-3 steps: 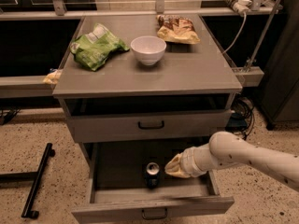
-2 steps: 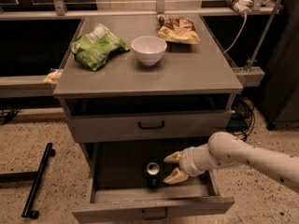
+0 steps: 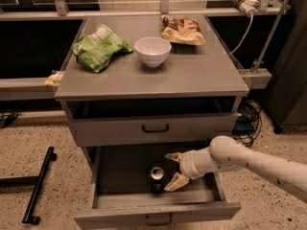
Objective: Pick pepsi can from middle drawer and place on counter
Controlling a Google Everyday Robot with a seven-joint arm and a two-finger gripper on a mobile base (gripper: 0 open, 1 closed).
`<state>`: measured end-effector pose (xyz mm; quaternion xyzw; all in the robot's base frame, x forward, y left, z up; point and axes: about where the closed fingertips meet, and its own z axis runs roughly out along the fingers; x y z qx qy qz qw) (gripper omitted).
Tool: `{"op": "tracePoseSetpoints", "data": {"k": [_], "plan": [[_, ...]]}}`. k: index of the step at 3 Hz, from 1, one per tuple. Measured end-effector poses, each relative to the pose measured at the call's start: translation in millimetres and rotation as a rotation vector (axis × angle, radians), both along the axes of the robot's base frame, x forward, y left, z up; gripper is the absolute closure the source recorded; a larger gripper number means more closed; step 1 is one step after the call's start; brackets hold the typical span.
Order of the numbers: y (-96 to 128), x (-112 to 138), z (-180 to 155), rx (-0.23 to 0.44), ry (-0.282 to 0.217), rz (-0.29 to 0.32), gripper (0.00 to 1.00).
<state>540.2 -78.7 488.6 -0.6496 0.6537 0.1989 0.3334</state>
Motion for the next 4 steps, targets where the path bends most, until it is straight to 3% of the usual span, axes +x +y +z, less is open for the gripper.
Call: {"op": "tracePoseSetpoints", "data": {"k": [2,4], "plan": [[12,11,-27,0.049,-0.023,0.024,0.32],[24,17,-57,0.089,0.001,0.030,0.33]]}}
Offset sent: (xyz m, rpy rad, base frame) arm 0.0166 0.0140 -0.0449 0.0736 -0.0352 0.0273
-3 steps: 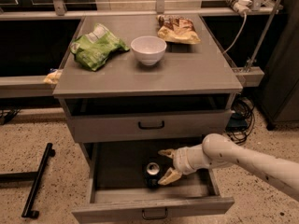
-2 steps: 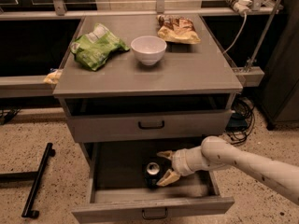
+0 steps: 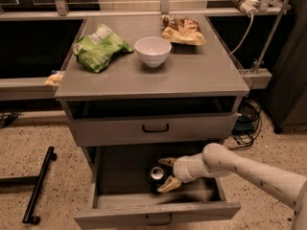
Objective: Pick pepsi can from middle drawer and place on counter
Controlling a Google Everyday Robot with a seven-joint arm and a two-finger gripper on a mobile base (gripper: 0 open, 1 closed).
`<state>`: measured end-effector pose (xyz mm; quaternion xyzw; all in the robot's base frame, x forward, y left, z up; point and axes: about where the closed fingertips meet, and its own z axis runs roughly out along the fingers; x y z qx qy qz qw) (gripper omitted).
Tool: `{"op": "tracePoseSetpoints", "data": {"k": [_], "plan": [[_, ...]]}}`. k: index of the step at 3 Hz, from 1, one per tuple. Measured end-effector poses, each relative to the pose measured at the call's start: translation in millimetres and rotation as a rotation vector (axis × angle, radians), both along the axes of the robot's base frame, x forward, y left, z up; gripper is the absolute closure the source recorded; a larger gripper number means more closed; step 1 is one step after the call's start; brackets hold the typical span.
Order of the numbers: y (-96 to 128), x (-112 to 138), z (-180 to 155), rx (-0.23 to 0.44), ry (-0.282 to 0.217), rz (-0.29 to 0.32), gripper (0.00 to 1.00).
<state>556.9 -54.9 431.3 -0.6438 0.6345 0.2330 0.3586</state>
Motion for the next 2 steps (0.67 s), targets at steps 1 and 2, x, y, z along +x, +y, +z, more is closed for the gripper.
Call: {"op": "tracePoseSetpoints", "data": {"k": [1,2], "plan": [[8.0,6.5,-9.6,0.028,0.008,0.003,0.35],[13.7,13.8,-16.2,0.056,0.015,-0.001,0.54]]}}
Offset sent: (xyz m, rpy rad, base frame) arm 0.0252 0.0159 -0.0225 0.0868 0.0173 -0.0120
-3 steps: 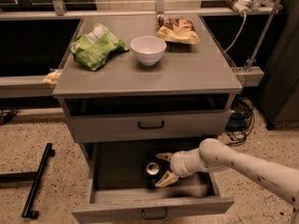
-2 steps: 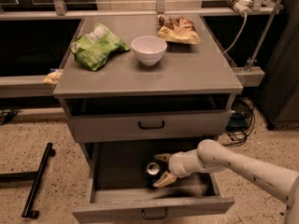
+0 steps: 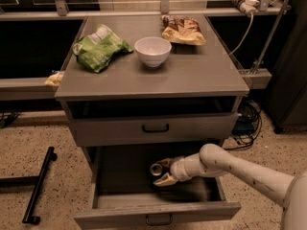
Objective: Pick pepsi can from middle drawer and place on counter
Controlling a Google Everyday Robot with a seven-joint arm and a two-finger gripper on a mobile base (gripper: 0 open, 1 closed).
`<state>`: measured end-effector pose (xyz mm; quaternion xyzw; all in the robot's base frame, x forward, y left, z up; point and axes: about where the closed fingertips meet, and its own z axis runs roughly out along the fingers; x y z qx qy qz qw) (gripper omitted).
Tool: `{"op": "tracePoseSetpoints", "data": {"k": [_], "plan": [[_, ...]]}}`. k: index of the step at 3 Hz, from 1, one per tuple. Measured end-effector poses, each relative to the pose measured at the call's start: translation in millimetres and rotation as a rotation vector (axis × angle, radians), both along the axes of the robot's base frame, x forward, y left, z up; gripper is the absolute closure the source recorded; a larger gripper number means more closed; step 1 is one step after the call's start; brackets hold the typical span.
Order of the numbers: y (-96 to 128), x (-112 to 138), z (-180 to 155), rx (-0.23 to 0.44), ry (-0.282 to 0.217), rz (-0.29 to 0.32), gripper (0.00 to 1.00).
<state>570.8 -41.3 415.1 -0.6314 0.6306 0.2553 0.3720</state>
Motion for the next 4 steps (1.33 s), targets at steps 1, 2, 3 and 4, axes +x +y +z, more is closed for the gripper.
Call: {"op": "tracePoseSetpoints", "data": {"k": [1,2,3,4], "plan": [[-3,-1,1,0.012,0.009,-0.005,0.77],[-14,-15,16,0.005,0.020,-0.013,0.99],[-37,-39,38,-0.031,0.050,-0.033,1.00],[-67,-64,85,-0.091,0.077,-0.053,1.00]]}}
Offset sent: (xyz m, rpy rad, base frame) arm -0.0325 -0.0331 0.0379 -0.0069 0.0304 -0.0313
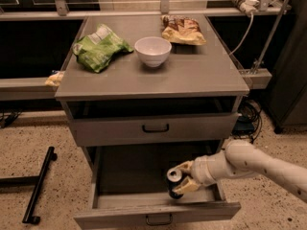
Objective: Pick pepsi can from middle drawer and place on counter
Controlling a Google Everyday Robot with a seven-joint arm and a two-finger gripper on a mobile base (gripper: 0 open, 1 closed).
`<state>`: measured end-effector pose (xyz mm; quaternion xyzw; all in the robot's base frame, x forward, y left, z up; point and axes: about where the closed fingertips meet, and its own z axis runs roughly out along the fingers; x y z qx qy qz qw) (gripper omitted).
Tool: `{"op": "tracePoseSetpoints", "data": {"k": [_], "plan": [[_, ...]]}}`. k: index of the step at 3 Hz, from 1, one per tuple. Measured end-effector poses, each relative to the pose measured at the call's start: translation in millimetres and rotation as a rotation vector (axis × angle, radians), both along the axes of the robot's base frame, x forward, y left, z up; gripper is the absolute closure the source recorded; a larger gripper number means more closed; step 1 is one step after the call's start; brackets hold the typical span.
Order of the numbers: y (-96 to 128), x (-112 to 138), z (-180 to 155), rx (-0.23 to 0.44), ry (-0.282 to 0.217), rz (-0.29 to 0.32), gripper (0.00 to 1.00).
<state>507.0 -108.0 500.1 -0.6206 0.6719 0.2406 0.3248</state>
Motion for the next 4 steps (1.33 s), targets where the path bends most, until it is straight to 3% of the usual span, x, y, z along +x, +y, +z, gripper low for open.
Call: {"op": "tracePoseSetpoints", "data": {"k": [1,2,3,4], "plan": [[-12,-9,80,-0.057,-0.012,-0.007,1.00],[-14,-5,118,-0.099,-0.069,-0.001,1.00],[-14,-5,118,-0.099,-0.069,-0.001,1.00],[-7,-13,161,-0.119,-0.109,0.015,1.00]]}}
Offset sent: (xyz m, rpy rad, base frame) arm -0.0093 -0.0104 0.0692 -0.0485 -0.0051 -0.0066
